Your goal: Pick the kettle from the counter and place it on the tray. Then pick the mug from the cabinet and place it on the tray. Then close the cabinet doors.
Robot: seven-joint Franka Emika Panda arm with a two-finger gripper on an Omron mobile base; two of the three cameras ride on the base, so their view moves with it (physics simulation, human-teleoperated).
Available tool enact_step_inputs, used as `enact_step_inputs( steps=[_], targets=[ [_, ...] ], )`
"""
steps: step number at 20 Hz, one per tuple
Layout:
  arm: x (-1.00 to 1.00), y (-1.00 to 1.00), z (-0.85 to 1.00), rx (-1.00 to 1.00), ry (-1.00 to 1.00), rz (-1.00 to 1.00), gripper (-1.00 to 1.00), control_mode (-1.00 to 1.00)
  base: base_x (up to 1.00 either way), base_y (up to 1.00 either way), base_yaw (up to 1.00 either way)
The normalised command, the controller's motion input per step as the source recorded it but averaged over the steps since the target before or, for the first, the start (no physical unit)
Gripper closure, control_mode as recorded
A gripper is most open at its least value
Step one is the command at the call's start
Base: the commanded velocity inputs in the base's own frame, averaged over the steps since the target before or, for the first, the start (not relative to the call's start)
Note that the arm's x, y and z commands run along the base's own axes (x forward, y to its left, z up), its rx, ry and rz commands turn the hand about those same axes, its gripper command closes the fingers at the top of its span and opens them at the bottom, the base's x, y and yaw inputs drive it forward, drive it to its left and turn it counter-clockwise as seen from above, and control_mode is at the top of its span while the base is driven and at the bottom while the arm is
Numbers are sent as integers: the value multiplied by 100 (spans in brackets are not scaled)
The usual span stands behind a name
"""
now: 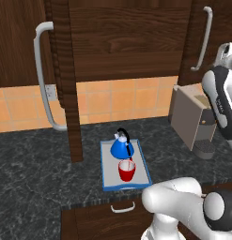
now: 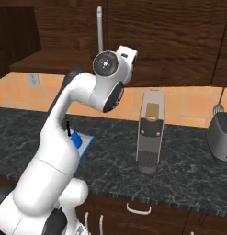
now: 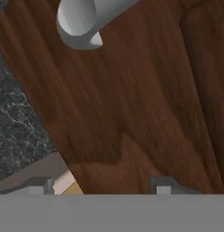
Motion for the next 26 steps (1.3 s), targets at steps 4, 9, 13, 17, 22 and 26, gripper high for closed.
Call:
enact_step_inputs(
  steps=[4,9,13,17,22,26],
  targets=[
    [96,-1,-18,0,0,-5,-100,-100,0,0,0],
    [96,-1,-26,0,0,-4,-100,-100,0,0,0],
    [81,0,-42,0,4,-4,-100,-100,0,0,0],
    [36,7,-89,-3,10,-6,-100,-100,0,0,0],
    [10,11,-100,1,29,-2,-100,-100,0,0,0],
    [-68,14,-69,5,2,0,-100,-100,0,0,0]
  ],
)
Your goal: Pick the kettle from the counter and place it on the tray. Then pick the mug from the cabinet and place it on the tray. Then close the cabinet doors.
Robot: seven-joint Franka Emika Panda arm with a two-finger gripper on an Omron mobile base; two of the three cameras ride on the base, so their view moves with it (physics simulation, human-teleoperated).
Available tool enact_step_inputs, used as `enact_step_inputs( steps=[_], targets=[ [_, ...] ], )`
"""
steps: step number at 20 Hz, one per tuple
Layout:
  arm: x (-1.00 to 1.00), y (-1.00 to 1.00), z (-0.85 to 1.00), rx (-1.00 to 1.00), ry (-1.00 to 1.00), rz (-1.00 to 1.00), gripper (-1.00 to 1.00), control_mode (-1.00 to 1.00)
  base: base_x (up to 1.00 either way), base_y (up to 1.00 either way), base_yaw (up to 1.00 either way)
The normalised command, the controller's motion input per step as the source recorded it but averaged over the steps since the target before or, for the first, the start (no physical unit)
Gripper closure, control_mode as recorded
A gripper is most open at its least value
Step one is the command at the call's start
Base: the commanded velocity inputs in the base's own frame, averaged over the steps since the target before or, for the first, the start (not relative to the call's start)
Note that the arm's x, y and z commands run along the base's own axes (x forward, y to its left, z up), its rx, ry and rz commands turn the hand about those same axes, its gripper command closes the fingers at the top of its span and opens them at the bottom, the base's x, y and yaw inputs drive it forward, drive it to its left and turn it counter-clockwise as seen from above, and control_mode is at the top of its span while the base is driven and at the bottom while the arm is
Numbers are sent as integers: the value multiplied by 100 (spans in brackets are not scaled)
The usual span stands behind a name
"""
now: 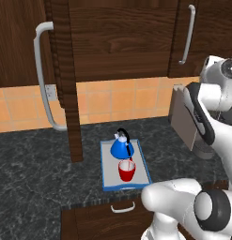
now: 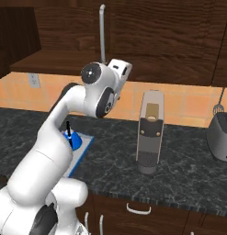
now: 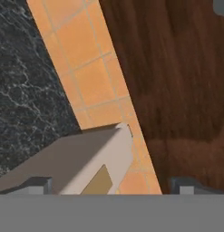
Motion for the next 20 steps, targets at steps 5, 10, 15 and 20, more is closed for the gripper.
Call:
enact_step_inputs(
  steps=[5,10,15,20],
  targets=[
    [-96,32,-15,2,-1,0,-100,-100,0,0,0],
    [-66,18,-2,4,1,-9,-100,-100,0,0,0],
    [-43,6,-22,0,1,-3,-100,-100,0,0,0],
    [-20,16,-26,-2,4,-1,-100,-100,0,0,0]
  ],
)
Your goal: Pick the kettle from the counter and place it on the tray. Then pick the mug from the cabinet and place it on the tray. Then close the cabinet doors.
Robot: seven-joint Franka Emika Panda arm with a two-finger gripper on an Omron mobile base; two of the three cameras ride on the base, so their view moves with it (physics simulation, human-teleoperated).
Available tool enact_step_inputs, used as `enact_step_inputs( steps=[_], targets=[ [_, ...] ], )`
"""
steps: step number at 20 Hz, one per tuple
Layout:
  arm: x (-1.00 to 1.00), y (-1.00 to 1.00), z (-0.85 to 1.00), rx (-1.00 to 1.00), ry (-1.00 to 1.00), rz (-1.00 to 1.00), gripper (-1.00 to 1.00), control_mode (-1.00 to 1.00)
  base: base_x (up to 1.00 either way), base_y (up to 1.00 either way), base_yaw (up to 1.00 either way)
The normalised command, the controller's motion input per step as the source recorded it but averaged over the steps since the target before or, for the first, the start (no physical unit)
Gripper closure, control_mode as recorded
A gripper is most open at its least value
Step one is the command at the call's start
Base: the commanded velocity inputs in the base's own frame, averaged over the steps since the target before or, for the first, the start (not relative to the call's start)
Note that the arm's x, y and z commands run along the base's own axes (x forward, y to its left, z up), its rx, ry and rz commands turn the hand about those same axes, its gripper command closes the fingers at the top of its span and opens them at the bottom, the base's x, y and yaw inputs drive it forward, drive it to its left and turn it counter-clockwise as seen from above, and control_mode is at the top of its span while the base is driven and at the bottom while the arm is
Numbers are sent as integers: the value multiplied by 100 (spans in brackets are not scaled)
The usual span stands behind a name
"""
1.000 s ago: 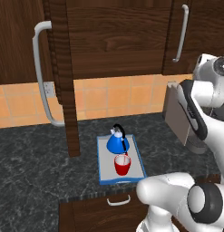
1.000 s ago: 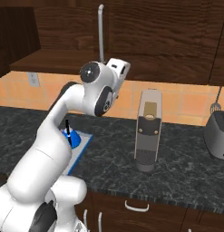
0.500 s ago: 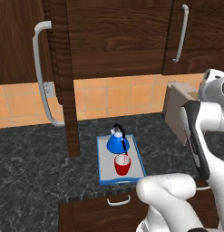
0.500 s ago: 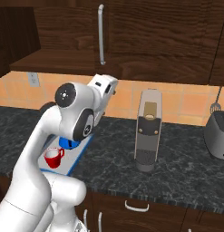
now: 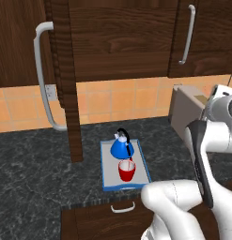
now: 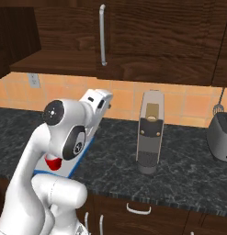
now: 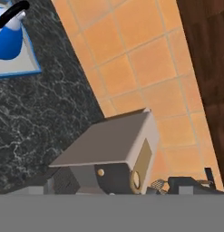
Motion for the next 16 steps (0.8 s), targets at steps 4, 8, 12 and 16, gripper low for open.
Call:
enact_step_inputs(
  steps=[4,8,12,16],
  targets=[
    [-1,50,-17,-21,1,-3,-100,-100,0,0,0],
    [-20,72,0,-23,-15,-6,-100,-100,0,0,0],
    [-31,76,8,-29,-22,-5,-100,-100,0,0,0],
    [-37,76,5,-36,-19,-5,-100,-100,0,0,0]
  ],
)
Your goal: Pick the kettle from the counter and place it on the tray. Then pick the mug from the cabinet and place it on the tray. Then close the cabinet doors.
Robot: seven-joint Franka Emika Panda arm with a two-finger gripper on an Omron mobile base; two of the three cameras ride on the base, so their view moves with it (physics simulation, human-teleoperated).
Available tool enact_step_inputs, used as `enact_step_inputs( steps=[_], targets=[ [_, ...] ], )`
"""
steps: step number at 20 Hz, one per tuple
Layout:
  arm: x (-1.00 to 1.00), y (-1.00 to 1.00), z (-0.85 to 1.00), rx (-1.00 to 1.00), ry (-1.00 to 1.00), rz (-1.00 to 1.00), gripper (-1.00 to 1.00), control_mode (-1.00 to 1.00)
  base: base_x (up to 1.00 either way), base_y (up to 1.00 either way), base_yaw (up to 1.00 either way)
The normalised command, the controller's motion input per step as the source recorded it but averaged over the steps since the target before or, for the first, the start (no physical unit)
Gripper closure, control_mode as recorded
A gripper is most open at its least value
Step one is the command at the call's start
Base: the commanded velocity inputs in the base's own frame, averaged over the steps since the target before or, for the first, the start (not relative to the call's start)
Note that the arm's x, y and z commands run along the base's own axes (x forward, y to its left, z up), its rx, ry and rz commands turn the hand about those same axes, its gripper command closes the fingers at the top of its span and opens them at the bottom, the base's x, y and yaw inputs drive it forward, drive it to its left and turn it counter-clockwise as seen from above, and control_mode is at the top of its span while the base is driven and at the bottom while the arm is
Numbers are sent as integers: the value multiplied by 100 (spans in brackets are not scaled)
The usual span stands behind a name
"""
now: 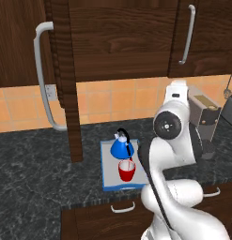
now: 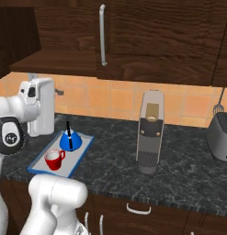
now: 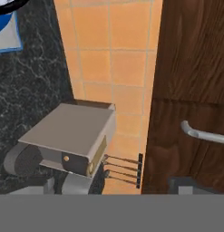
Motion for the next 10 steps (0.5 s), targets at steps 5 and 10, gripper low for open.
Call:
enact_step_inputs(
  steps=[5,10],
  targets=[
    [-7,56,-22,-39,-19,-3,-100,-100,0,0,0],
    [6,37,-22,-31,-15,-1,-100,-100,0,0,0]
  ],
)
